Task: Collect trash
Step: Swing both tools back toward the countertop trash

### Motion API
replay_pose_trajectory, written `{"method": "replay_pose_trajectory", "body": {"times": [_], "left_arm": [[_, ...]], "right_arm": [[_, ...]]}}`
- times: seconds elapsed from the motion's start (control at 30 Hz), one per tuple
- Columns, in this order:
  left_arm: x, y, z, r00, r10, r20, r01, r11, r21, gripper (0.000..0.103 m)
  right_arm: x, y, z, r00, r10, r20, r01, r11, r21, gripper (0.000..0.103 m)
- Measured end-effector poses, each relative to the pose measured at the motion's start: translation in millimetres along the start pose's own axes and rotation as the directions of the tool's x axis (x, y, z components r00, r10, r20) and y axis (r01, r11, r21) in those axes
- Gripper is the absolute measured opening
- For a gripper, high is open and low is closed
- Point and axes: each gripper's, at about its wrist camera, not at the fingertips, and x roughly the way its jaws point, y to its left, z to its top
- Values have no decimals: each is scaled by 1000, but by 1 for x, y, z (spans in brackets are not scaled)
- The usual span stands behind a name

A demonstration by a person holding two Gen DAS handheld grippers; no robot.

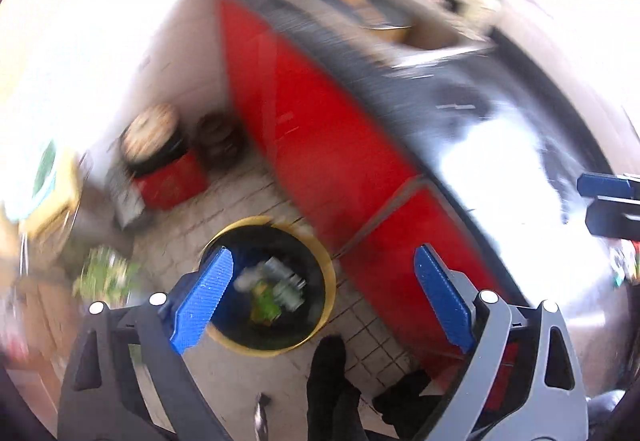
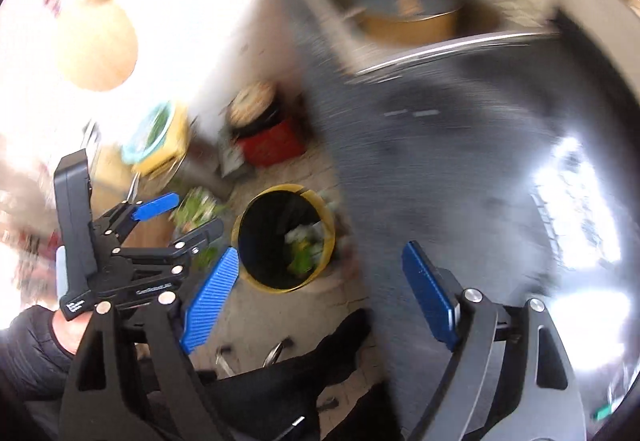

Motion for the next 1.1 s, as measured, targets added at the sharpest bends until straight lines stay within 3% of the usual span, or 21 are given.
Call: {"method": "replay_pose_trajectory", "body": {"times": [0.07, 0.13, 0.27, 0.37, 0.47, 0.6, 0.77, 0.93, 1.1], "left_arm": [[-3, -42, 16, 999, -41, 14, 39, 994, 97, 91], [-5, -93, 31, 995, -102, 21, 95, 972, 215, 91], [-7, -197, 46, 976, -217, 1, 198, 891, 408, 91], [-12, -279, 43, 951, -308, -37, 282, 807, 518, 91], [-19, -360, 30, 923, -372, -94, 347, 704, 619, 91], [-28, -433, 1, 894, -416, -164, 402, 589, 701, 91], [-36, -498, -28, 882, -415, -221, 422, 491, 762, 91], [-34, -531, -43, 882, -402, -246, 427, 461, 778, 91], [-21, -546, -47, 894, -370, -251, 414, 474, 777, 91]], "right_arm": [[-33, -32, -14, 996, -66, 56, 62, 996, 68, 83], [-69, -69, -34, 985, -137, 108, 119, 980, 162, 83], [-134, -139, -90, 944, -289, 157, 215, 903, 372, 83], [-179, -183, -143, 908, -382, 173, 244, 818, 521, 83], [-216, -220, -197, 868, -468, 166, 265, 720, 642, 83], [-256, -255, -264, 817, -560, 140, 281, 597, 752, 83], [-293, -283, -322, 778, -617, 115, 274, 498, 823, 83], [-307, -302, -356, 771, -629, 99, 266, 459, 848, 83], [-306, -316, -357, 775, -625, 95, 270, 464, 843, 83]]}}
